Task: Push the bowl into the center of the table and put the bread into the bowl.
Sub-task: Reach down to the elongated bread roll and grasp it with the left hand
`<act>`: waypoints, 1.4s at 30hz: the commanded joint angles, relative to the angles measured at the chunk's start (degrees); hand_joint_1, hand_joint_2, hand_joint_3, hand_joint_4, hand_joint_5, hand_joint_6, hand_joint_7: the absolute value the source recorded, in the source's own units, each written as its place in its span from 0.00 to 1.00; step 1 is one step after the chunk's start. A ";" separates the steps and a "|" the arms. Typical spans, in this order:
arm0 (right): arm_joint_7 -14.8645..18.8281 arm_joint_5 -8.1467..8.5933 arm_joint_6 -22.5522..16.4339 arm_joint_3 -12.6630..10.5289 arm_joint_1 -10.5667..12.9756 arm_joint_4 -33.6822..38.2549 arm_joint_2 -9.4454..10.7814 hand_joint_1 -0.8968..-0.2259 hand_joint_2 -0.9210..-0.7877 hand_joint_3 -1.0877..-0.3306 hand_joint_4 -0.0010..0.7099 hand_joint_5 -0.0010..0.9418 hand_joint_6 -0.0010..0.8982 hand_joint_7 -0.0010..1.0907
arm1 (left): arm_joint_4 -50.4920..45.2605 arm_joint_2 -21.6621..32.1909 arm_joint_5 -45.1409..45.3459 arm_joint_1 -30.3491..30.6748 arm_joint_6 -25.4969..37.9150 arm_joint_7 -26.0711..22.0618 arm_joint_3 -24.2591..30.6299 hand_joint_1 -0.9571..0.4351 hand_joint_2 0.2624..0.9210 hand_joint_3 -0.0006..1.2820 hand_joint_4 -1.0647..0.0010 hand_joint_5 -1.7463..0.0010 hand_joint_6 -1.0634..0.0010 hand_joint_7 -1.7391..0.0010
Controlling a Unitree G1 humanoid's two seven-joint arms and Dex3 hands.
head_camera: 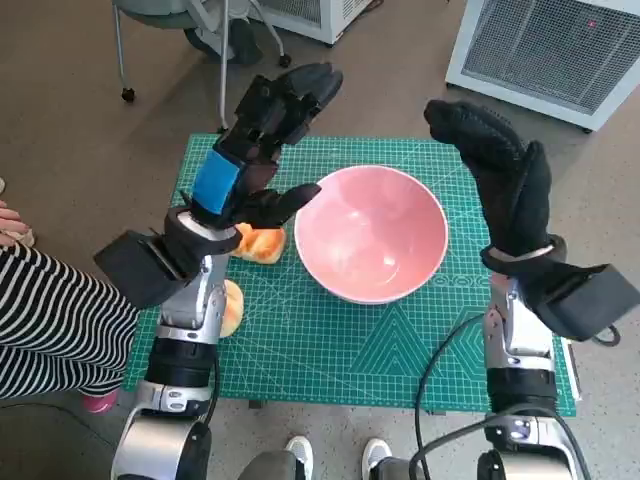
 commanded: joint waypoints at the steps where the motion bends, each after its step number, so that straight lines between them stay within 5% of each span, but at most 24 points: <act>1: -0.36 -0.64 0.98 0.32 0.29 1.37 0.33 0.32 0.00 0.51 0.21 0.00 0.13 0.27 | -0.41 0.98 -1.29 -0.75 -0.70 -0.92 0.70 0.24 1.00 0.25 0.76 0.96 1.00 0.59; 4: -0.36 -0.46 1.12 0.39 0.22 1.47 0.44 0.32 0.00 0.51 0.21 0.00 0.12 0.28 | -0.44 1.88 -1.54 -0.77 -0.83 -1.50 1.13 0.24 1.00 0.24 0.77 0.95 1.00 0.59; 9: -0.33 -0.15 1.23 0.31 0.04 1.70 0.55 0.32 0.00 0.51 0.21 0.00 0.12 0.29 | 1.08 5.36 0.23 -1.62 -1.96 -1.94 1.99 0.24 1.00 0.22 0.96 0.74 1.00 0.59; 12: -0.44 -0.11 1.28 0.28 0.02 1.65 0.62 0.32 0.00 0.51 0.21 0.00 0.12 0.29 | 2.85 11.67 7.42 -2.79 -2.85 -0.39 1.45 0.25 1.00 0.19 0.99 0.72 1.00 0.60; 19: -0.63 0.00 1.25 0.16 0.12 1.66 0.83 0.32 0.00 0.51 0.21 0.00 0.11 0.30 | 4.35 24.93 19.83 -5.64 3.19 -2.25 -1.48 0.32 0.95 0.03 0.89 0.89 0.98 0.70; 24: -0.74 0.23 1.12 0.03 0.12 1.83 0.91 0.32 0.00 0.51 0.21 0.00 0.11 0.31 | 7.10 29.61 23.63 -8.05 7.59 -4.81 -4.30 0.37 0.82 0.01 0.85 0.98 0.81 0.87; 31: -0.97 0.27 0.82 -0.13 -0.11 2.58 1.19 0.31 0.00 0.51 0.21 0.00 0.10 0.31 | 12.15 32.59 29.23 -10.37 9.00 -5.31 -8.93 0.42 0.77 0.00 0.85 1.00 0.70 0.96; 42: -1.30 0.02 0.44 -0.19 -0.39 3.33 1.58 0.30 0.00 0.51 0.21 0.00 0.10 0.33 | 20.07 32.43 31.83 -13.57 7.14 -7.57 -13.96 0.45 0.77 0.00 0.85 1.00 0.69 0.99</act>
